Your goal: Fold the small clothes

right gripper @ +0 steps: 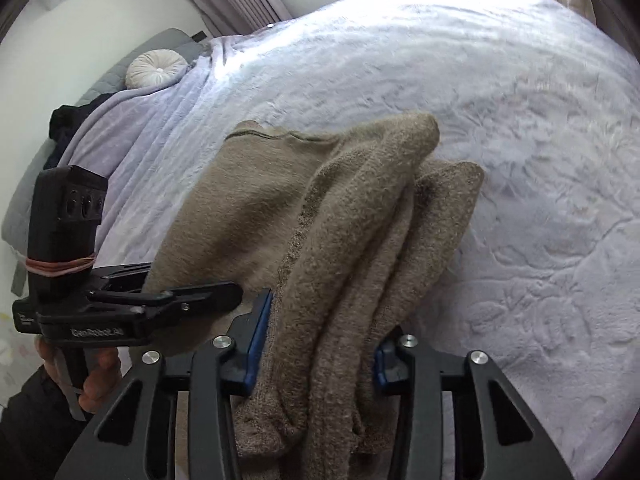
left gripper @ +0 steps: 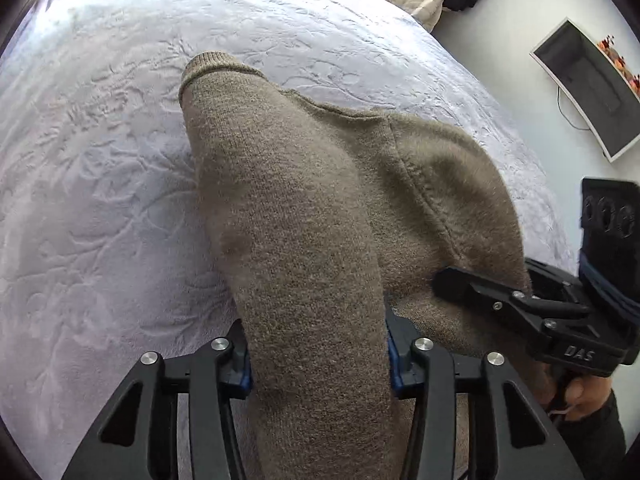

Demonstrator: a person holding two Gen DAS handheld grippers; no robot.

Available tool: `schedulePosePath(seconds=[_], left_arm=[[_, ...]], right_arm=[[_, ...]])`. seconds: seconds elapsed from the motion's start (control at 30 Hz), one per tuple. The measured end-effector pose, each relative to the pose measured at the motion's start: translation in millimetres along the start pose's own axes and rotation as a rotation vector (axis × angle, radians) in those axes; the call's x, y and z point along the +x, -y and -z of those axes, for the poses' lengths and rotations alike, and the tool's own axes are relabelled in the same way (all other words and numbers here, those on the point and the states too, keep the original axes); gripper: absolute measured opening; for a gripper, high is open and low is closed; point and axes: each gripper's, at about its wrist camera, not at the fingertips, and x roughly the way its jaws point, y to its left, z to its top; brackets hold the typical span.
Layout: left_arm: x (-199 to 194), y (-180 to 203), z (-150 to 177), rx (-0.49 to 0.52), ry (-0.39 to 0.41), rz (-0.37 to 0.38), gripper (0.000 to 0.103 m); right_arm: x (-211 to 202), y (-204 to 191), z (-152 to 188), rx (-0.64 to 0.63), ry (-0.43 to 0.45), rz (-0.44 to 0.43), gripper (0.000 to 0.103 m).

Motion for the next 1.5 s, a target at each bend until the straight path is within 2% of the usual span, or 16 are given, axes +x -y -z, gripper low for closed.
schedulePosePath(seconds=[0.1, 0.27, 0.4, 0.53, 0.73, 0.9, 0.93, 1.0, 1.07, 1.13, 1.2, 1.3, 1.37, 1.43, 1.5], left_arm=[[-17.1, 7.6, 4.1, 0.011, 0.012, -0.025, 0.046], [-70.6, 8.9, 25.9, 0.008, 0.034, 0.006, 0.046], [-115.9, 15.6, 62.7, 0.04, 0.047, -0.019, 0.046], [-140.8, 15.5, 102.5, 0.041, 0.046, -0.027, 0.046], [-148.7, 11.0, 157.1, 0.028, 0.05, -0.055, 0.046], [-118.0, 7.5, 172.5, -0.009, 0.041, -0.077, 0.047], [-110.7, 3.1, 175.3, -0.018, 0.044, -0.085, 0.049], [-102.4, -1.2, 178.1, -0.028, 0.055, -0.088, 0.06], [-101.4, -10.0, 180.2, -0.06, 0.078, -0.089, 0.08], [-110.2, -19.0, 184.3, -0.094, 0.089, -0.092, 0.084], [-121.8, -24.7, 188.5, -0.108, 0.102, -0.098, 0.084], [-143.7, -25.0, 199.0, -0.078, 0.162, -0.17, 0.084], [-158.5, -12.8, 209.3, -0.007, 0.196, -0.253, 0.084], [-169.6, 0.9, 220.7, 0.073, 0.211, -0.248, 0.084], [-174.9, 11.3, 232.1, 0.137, 0.225, -0.241, 0.084]], right_arm=[[-14.9, -24.3, 0.1, -0.047, 0.028, 0.022, 0.042], [-54.7, -69.1, 8.3, -0.107, 0.067, 0.026, 0.042], [-80.2, -103.0, 29.4, -0.143, 0.066, -0.003, 0.042], [-93.8, -133.8, 61.1, -0.172, 0.059, -0.031, 0.042], [-92.9, -149.8, 111.0, -0.177, 0.029, -0.076, 0.042], [-68.0, -149.1, 134.9, -0.185, -0.001, -0.086, 0.042], [-59.4, -144.8, 137.8, -0.181, -0.012, -0.081, 0.042], [-43.1, -135.9, 139.4, -0.164, -0.041, -0.069, 0.05], [-30.7, -116.8, 137.3, -0.093, -0.081, -0.039, 0.068], [-36.4, -98.6, 140.4, 0.003, -0.083, -0.069, 0.068], [-53.2, -88.9, 143.8, 0.013, -0.046, -0.054, 0.068], [-86.7, -93.0, 155.1, -0.045, 0.018, 0.048, 0.068], [-113.1, -113.7, 167.2, -0.151, 0.073, 0.114, 0.068], [-133.0, -146.5, 175.0, -0.287, 0.119, 0.107, 0.068], [-145.0, -182.1, 188.8, -0.427, 0.142, 0.028, 0.068]])
